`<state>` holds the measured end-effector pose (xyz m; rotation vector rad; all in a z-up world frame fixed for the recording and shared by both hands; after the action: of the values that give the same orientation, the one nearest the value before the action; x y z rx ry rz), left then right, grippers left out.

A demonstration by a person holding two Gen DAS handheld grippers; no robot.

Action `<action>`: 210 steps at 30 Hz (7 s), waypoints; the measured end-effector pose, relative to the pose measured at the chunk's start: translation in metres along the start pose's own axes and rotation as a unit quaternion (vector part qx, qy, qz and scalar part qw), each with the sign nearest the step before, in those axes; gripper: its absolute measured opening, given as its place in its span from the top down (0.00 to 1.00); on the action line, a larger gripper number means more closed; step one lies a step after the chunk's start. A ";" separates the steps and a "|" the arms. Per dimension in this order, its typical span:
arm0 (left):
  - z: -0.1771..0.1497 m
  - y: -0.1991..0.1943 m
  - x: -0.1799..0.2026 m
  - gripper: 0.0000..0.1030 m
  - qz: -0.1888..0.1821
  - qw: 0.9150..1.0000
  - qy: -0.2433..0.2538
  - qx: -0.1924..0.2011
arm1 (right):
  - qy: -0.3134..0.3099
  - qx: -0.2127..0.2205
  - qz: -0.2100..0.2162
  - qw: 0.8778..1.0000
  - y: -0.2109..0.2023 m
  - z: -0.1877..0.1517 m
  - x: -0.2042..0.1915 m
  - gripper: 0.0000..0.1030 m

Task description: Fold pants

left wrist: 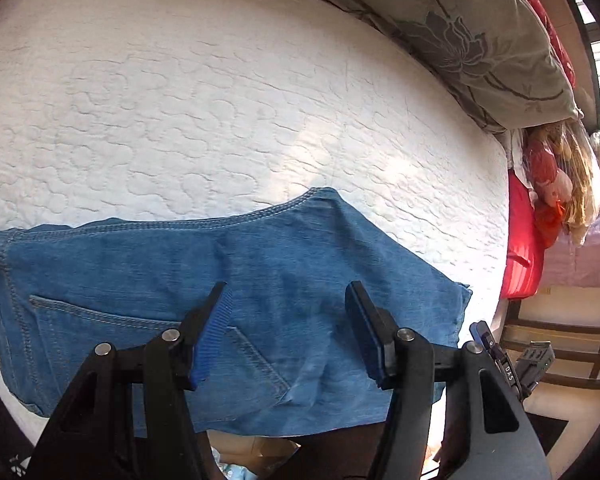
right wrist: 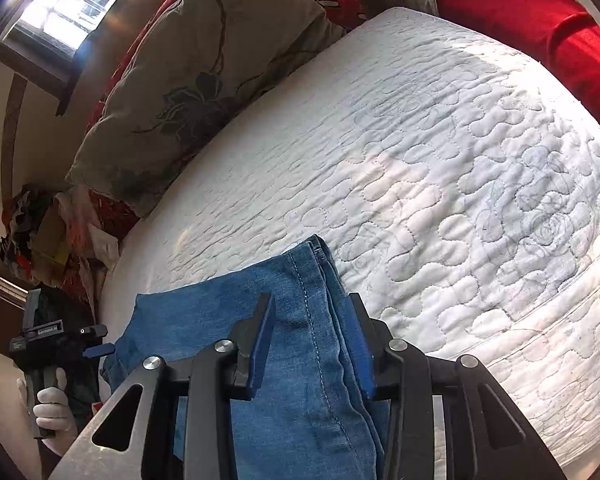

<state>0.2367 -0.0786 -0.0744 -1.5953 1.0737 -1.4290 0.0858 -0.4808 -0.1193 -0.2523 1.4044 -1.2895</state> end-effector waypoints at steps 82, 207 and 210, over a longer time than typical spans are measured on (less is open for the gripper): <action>-0.109 -0.043 -0.048 0.32 -0.034 0.997 0.064 0.015 | 0.209 0.018 0.217 0.954 0.005 -0.159 0.056 0.40; -0.063 -0.018 -0.040 0.78 -0.031 0.989 0.140 0.033 | -0.384 -0.135 0.001 0.913 0.052 -0.187 -0.207 0.46; -0.092 -0.019 -0.060 0.70 -0.054 0.991 0.110 0.045 | -0.337 -0.102 0.029 0.935 0.021 -0.147 -0.195 0.43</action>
<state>0.1450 -0.0147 -0.0693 -1.4763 1.0428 -1.7338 0.0413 -0.2464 -0.0637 -0.7164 0.9342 -0.8777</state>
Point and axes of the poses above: each gripper's, at about its wrist camera, not at the fingertips, and y roughly the way its jaws point, x to its right, z to its top, the point moved 5 cm from there along y, roughly the way its jaws point, and after that the axes turned 9 degrees about -x, right-handed, at the moved point
